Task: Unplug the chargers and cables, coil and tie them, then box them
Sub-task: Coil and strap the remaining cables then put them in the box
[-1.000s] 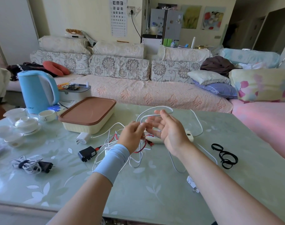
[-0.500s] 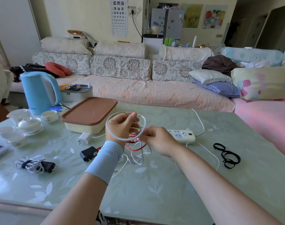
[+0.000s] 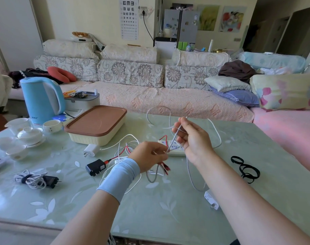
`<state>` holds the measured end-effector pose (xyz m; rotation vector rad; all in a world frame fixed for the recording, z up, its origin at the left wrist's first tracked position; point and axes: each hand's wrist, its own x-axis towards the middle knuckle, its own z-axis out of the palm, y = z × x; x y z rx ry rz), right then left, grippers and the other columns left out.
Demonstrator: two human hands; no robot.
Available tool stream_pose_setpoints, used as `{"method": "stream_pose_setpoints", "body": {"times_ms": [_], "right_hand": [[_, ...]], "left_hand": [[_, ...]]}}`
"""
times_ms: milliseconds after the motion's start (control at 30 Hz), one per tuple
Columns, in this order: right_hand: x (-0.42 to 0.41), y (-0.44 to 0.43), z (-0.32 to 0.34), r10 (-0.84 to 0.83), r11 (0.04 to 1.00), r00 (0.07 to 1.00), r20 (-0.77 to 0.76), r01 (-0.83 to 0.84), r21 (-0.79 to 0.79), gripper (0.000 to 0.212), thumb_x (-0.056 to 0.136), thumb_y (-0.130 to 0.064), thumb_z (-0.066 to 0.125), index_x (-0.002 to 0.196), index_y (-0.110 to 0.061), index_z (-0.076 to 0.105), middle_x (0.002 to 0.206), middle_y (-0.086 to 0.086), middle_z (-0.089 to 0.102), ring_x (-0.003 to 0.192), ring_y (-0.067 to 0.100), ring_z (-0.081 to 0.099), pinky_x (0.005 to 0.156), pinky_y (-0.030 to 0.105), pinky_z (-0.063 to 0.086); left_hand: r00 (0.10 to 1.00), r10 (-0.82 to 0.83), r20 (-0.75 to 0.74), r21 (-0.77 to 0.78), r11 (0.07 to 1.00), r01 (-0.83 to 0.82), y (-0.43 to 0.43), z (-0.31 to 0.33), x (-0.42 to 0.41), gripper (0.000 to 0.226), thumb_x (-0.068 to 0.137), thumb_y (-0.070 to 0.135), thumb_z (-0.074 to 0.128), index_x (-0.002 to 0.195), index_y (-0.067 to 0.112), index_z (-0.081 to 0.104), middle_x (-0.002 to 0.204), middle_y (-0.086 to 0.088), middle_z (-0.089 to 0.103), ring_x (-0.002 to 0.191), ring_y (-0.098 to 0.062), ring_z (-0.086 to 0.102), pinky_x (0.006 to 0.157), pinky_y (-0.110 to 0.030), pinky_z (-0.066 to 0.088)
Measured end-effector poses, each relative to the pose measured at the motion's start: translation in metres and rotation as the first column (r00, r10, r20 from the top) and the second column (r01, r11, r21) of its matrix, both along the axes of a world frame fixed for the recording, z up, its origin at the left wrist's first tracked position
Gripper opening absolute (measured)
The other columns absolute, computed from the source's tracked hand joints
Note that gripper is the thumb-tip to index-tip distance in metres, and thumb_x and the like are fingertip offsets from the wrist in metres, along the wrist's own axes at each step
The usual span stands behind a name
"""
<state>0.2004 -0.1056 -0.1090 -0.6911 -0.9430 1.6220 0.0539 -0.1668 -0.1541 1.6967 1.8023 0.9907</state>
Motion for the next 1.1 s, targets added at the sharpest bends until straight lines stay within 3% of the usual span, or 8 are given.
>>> {"method": "stream_pose_setpoints", "body": {"times_ms": [167, 267, 433, 633, 800, 967, 1033, 1100], "right_hand": [[-0.005, 0.000, -0.010, 0.244, 0.970, 0.961, 0.132, -0.242, -0.029, 0.018, 0.099, -0.019, 0.052, 0.104, -0.008, 0.065, 0.094, 0.010, 0.071, 0.077, 0.019, 0.069, 0.065, 0.029, 0.053], [-0.011, -0.010, -0.014, 0.428, 0.893, 0.854, 0.297, -0.449, 0.004, 0.026, 0.095, -0.006, 0.049, 0.115, -0.008, 0.066, 0.099, 0.011, 0.071, 0.082, 0.020, 0.069, 0.067, 0.026, 0.055], [-0.017, -0.018, -0.020, 0.227, 0.863, 0.693, 0.684, -0.468, 0.188, 0.020, 0.088, -0.002, 0.069, 0.103, -0.016, 0.073, 0.086, 0.001, 0.073, 0.074, 0.005, 0.066, 0.069, 0.013, 0.048], [-0.010, -0.018, -0.035, 0.148, 0.744, 0.199, 0.969, -0.668, 0.024, 0.044, 0.084, 0.001, 0.055, 0.124, -0.018, 0.062, 0.109, 0.004, 0.069, 0.090, 0.015, 0.060, 0.078, 0.026, 0.046], [-0.018, -0.017, -0.026, 0.203, 0.841, 0.594, 0.778, -0.514, 0.173, 0.024, 0.090, -0.012, 0.065, 0.111, -0.024, 0.066, 0.101, -0.002, 0.067, 0.085, 0.006, 0.061, 0.078, 0.020, 0.046], [-0.018, -0.021, -0.019, 0.173, 0.787, 0.641, 0.747, -0.547, 0.287, 0.021, 0.098, -0.018, 0.060, 0.089, -0.003, 0.073, 0.093, 0.015, 0.075, 0.083, 0.015, 0.066, 0.082, 0.030, 0.052], [-0.018, -0.021, -0.017, 0.200, 0.804, 0.709, 0.676, -0.513, 0.300, 0.020, 0.099, -0.012, 0.056, 0.087, -0.003, 0.070, 0.085, 0.014, 0.074, 0.074, 0.012, 0.068, 0.073, 0.020, 0.053], [-0.018, -0.022, -0.013, 0.196, 0.854, 0.824, 0.531, -0.410, 0.321, 0.019, 0.098, -0.009, 0.056, 0.085, -0.005, 0.069, 0.076, 0.009, 0.073, 0.065, 0.012, 0.070, 0.066, 0.018, 0.053]], "left_hand": [[0.949, 0.129, 0.288, 0.164, 0.970, -0.182, -0.002, 0.012, 0.006, 0.014, 0.087, 0.016, 0.068, 0.075, 0.013, 0.075, 0.060, 0.002, 0.066, 0.053, -0.010, 0.055, 0.061, -0.022, 0.051], [0.724, 0.135, 0.676, 0.148, 0.938, -0.313, -0.007, 0.023, -0.001, 0.013, 0.089, 0.014, 0.067, 0.087, 0.002, 0.072, 0.073, -0.009, 0.069, 0.060, -0.017, 0.060, 0.061, -0.027, 0.052], [0.431, -0.047, 0.901, 0.181, 0.944, -0.275, -0.010, 0.031, -0.009, 0.012, 0.096, 0.010, 0.055, 0.095, 0.001, 0.063, 0.092, -0.011, 0.074, 0.073, -0.020, 0.071, 0.059, -0.024, 0.056], [0.073, -0.213, 0.974, 0.225, 0.915, -0.334, -0.013, 0.040, -0.017, 0.017, 0.103, 0.010, 0.039, 0.098, 0.010, 0.056, 0.092, -0.002, 0.075, 0.081, -0.017, 0.073, 0.062, -0.019, 0.057], [-0.047, -0.242, 0.969, 0.222, 0.941, -0.255, -0.012, 0.042, -0.015, 0.018, 0.103, 0.010, 0.036, 0.104, 0.011, 0.054, 0.094, -0.001, 0.075, 0.084, -0.018, 0.073, 0.061, -0.020, 0.056], [-0.062, -0.293, 0.954, 0.267, 0.925, -0.269, -0.010, 0.039, -0.013, 0.016, 0.103, 0.010, 0.037, 0.106, 0.008, 0.053, 0.098, -0.006, 0.075, 0.090, -0.023, 0.072, 0.069, -0.024, 0.059], [-0.009, -0.283, 0.959, 0.270, 0.926, -0.266, -0.009, 0.038, -0.016, 0.017, 0.103, 0.012, 0.039, 0.110, 0.010, 0.054, 0.103, -0.008, 0.073, 0.094, -0.022, 0.072, 0.071, -0.026, 0.058], [0.180, -0.188, 0.965, 0.224, 0.954, -0.201, -0.010, 0.035, -0.015, 0.019, 0.099, 0.012, 0.047, 0.116, 0.011, 0.057, 0.105, -0.008, 0.071, 0.090, -0.020, 0.070, 0.072, -0.027, 0.058]]}}
